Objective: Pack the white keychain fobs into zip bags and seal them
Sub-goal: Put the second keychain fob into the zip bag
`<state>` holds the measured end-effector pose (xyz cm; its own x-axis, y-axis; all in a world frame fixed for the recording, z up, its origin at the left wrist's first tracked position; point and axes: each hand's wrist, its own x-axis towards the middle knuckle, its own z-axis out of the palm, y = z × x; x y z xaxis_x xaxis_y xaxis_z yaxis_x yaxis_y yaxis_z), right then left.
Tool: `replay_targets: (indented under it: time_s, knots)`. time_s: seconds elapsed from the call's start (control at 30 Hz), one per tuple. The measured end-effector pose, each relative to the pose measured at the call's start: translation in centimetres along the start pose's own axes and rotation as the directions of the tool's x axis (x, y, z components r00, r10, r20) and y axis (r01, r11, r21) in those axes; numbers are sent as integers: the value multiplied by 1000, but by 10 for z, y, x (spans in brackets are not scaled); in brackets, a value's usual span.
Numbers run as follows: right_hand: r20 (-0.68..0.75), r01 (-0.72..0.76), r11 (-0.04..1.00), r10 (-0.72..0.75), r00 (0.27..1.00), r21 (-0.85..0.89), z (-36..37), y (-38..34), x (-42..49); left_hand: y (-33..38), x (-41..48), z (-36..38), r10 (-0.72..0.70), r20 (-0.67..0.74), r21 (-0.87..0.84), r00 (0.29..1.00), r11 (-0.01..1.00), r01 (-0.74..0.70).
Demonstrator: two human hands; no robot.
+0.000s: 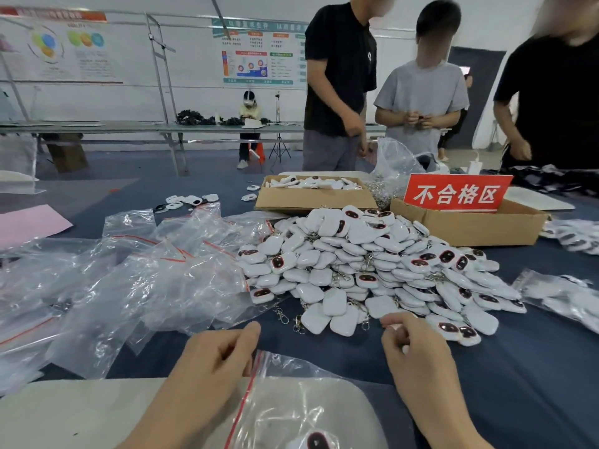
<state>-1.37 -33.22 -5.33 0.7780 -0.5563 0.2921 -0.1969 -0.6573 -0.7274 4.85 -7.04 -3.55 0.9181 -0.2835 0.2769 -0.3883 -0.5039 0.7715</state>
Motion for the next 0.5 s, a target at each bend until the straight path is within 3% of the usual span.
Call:
replay_targets:
  time_s: [0.17,0.3,0.37,0.5]
  knots:
    - [32,-44,949,35,999,313,0,-17,10,1,-3,17,97,-83,-35,992,994,-100]
    - [224,-217,665,76,972,715,5,-49,15,9,-2,25,259,-178,8,949,965,-262]
    - [317,-295,582,68,946,757,22,-68,10,13,-3,28,283,-149,-28,947,957,-290]
    - [402,-386,517,85,912,764,58,-89,-6,15,-5,39,286,4,12,958,958,-286]
